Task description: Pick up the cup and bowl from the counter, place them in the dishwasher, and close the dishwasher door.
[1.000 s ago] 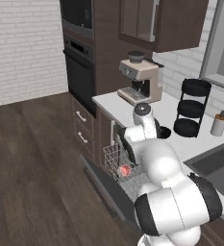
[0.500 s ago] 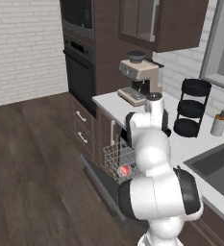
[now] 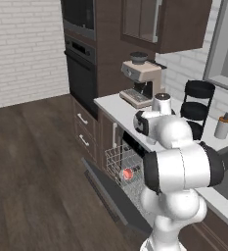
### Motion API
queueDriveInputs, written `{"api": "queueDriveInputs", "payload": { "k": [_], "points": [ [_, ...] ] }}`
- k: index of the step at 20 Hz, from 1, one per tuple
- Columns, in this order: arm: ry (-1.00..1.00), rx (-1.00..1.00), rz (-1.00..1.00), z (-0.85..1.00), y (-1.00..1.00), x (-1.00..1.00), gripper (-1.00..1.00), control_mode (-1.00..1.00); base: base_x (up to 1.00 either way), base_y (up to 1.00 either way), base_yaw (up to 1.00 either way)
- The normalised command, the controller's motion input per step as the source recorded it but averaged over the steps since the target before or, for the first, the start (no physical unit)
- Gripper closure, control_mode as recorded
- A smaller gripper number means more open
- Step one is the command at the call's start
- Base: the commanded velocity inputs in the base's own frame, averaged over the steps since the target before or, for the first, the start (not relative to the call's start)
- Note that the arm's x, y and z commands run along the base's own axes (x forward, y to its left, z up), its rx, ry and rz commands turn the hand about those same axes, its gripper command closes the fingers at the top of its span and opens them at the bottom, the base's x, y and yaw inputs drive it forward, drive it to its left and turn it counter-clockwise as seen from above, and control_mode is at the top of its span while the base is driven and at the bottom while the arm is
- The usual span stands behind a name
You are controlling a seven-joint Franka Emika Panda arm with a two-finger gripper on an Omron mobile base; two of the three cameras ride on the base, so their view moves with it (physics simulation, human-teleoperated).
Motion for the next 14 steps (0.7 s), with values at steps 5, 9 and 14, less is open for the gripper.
{"api": "queueDriveInputs", "payload": {
  "k": [5, 9, 14],
  "points": [
    [0.08, -0.03, -0.01, -0.28, -0.1, 0.46, -1.0, -1.0, 0.0, 0.0, 0.0],
    [0.06, 0.0, 0.0, -0.26, -0.22, 0.45, -1.0, -1.0, 0.0, 0.0, 0.0],
    [0.0, 0.0, 0.0, -0.21, -0.04, 0.54, -1.0, -1.0, 0.0, 0.0, 0.0]
  ]
}}
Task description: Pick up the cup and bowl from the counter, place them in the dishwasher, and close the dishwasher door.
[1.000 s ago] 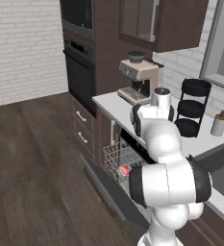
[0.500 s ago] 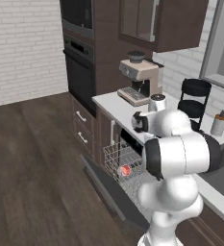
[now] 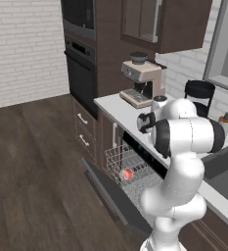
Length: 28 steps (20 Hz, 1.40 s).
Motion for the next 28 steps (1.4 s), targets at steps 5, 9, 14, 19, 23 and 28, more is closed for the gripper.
{"api": "queueDriveInputs", "payload": {
  "k": [5, 9, 14, 19, 23, 28],
  "points": [
    [0.0, 0.0, -0.01, -0.25, -0.21, 0.4, -1.0, -1.0, 0.0, 0.0, 0.0],
    [0.0, 0.0, -0.1, -0.24, -0.15, 0.17, -1.0, -1.0, 0.0, 0.0, 0.0],
    [0.0, 0.0, -0.12, -0.21, -0.03, 0.15, -1.0, -1.0, 0.0, 0.0, 0.0],
    [0.0, 0.0, -0.09, -0.21, -0.04, 0.18, -1.0, -1.0, 0.0, 0.0, 0.0],
    [0.0, 0.0, -0.04, -0.23, -0.02, 0.26, -1.0, -1.0, 0.0, 0.0, 0.0],
    [0.0, 0.01, 0.0, -0.22, -0.18, 0.18, -1.0, -1.0, 0.0, 0.0, 0.0]
  ]
}}
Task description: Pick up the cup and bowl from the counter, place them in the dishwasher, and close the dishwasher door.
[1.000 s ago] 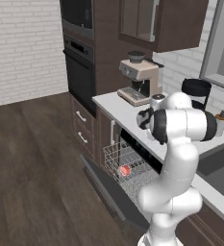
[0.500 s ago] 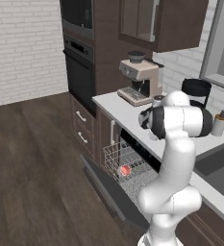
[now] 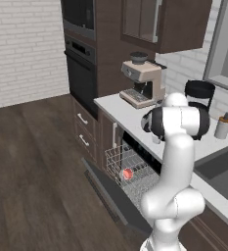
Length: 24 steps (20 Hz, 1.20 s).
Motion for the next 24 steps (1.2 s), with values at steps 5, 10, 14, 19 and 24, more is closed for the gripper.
{"api": "queueDriveInputs", "payload": {
  "k": [5, 10, 14, 19, 24],
  "points": [
    [0.0, 0.03, 0.0, -0.37, -0.1, 0.06, 1.0, -1.0, 0.0, 0.0, 0.0],
    [0.0, 0.0, 0.0, -0.16, 0.03, 0.0, 1.0, -1.0, 0.0, 0.0, 0.0],
    [0.0, 0.0, 0.0, 0.0, 0.0, 0.0, 1.0, -1.0, 0.0, 0.0, 0.0],
    [-0.05, -0.05, 0.04, 0.15, 0.15, -0.25, 1.0, -1.0, 0.0, 0.0, 0.0],
    [-0.03, -0.14, 0.27, 0.82, 0.42, -0.78, 1.0, -1.0, 0.0, 0.0, 0.0]
  ]
}}
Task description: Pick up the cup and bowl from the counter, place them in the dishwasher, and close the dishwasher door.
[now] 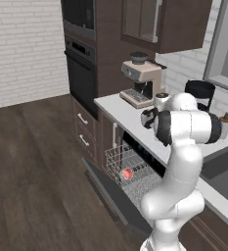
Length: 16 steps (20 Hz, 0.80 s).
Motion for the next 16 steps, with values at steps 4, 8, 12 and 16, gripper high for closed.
{"api": "queueDriveInputs", "payload": {
  "k": [4, 8, 12, 16],
  "points": [
    [0.06, -0.17, 0.45, 0.86, 0.71, -0.69, 1.0, -1.0, 0.0, 0.0, 0.0],
    [0.18, -0.05, 0.4, 0.69, 0.94, -0.46, 1.0, -1.0, 0.0, 0.0, 0.0],
    [0.14, 0.04, 0.1, 0.1, 0.76, -0.49, 1.0, -1.0, 0.0, 0.0, 0.0],
    [0.11, 0.05, -0.01, -0.29, 0.86, -0.2, 1.0, -1.0, 0.0, 0.0, 0.0]
  ]
}}
